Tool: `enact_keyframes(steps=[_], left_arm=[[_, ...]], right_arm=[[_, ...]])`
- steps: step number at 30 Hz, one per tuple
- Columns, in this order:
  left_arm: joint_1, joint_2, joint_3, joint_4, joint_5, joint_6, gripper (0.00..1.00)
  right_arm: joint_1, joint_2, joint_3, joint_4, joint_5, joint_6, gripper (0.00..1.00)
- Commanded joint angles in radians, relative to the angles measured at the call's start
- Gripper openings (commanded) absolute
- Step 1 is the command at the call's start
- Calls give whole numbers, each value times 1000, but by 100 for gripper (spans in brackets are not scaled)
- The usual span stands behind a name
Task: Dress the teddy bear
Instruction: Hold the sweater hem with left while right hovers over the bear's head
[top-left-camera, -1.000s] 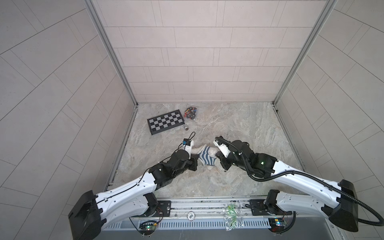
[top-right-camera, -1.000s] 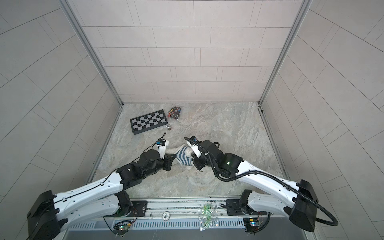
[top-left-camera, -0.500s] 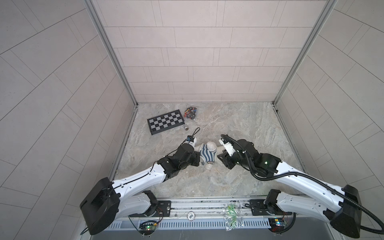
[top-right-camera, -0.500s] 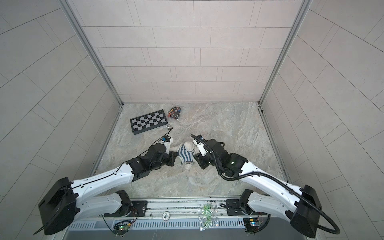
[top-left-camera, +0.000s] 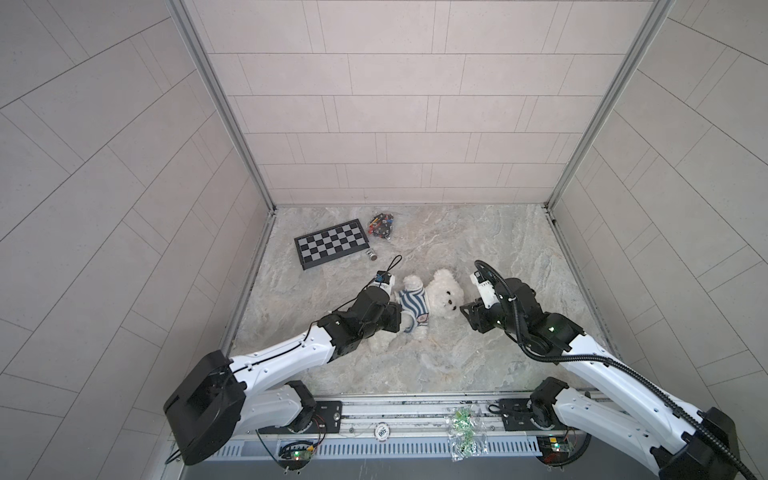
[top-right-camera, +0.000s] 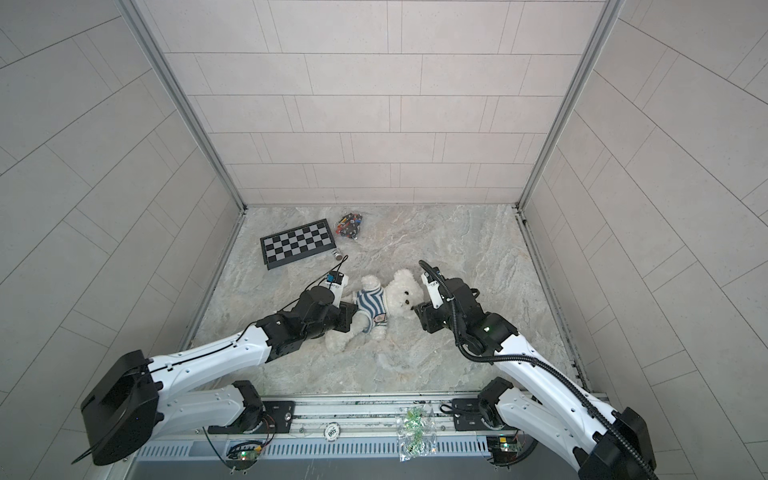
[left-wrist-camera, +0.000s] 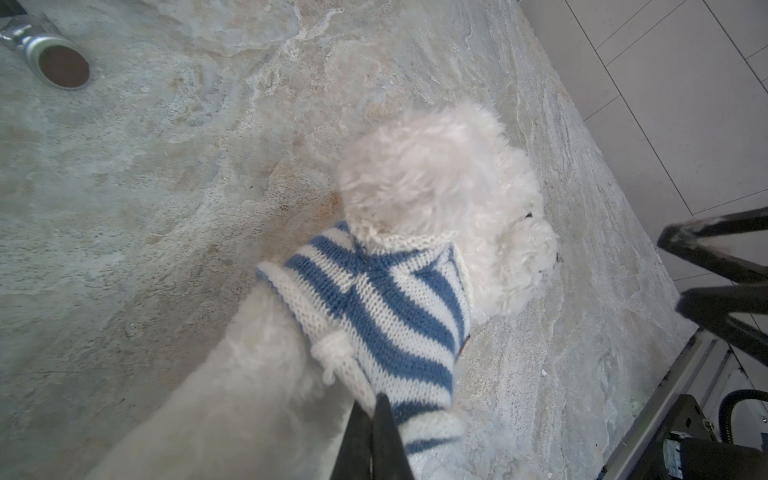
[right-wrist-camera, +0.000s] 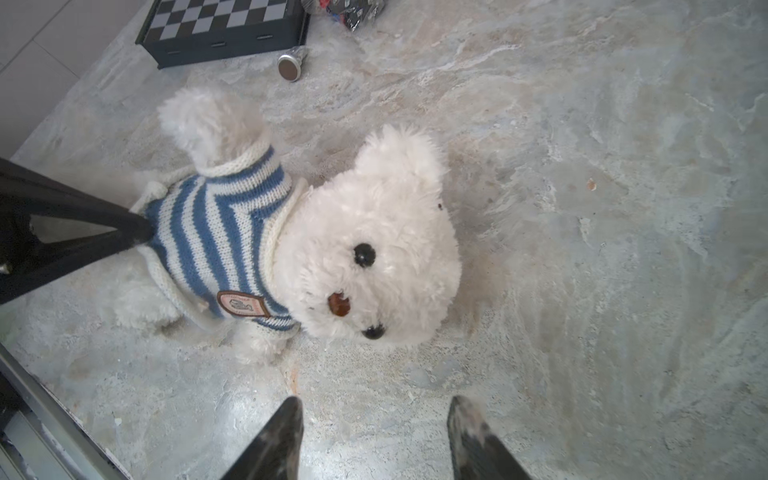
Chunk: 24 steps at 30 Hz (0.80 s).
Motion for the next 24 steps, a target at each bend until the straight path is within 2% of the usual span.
enact_keyframes(steps=[1, 4, 8, 15, 24], left_arm=[[2, 13, -13, 23, -4, 24, 0], [1, 32, -13, 41, 2, 23, 0], [2, 56, -6, 61, 18, 18, 0], [2, 54, -8, 65, 22, 14, 0], [2, 44, -14, 74, 35, 8, 0]], right_arm=[[-5, 22, 1, 73, -110, 8, 58], [14, 49, 8, 97, -137, 3, 56], [53, 115, 26, 109, -92, -15, 54], [53, 225, 34, 180, -29, -27, 52], [53, 328, 47, 266, -3, -25, 46]])
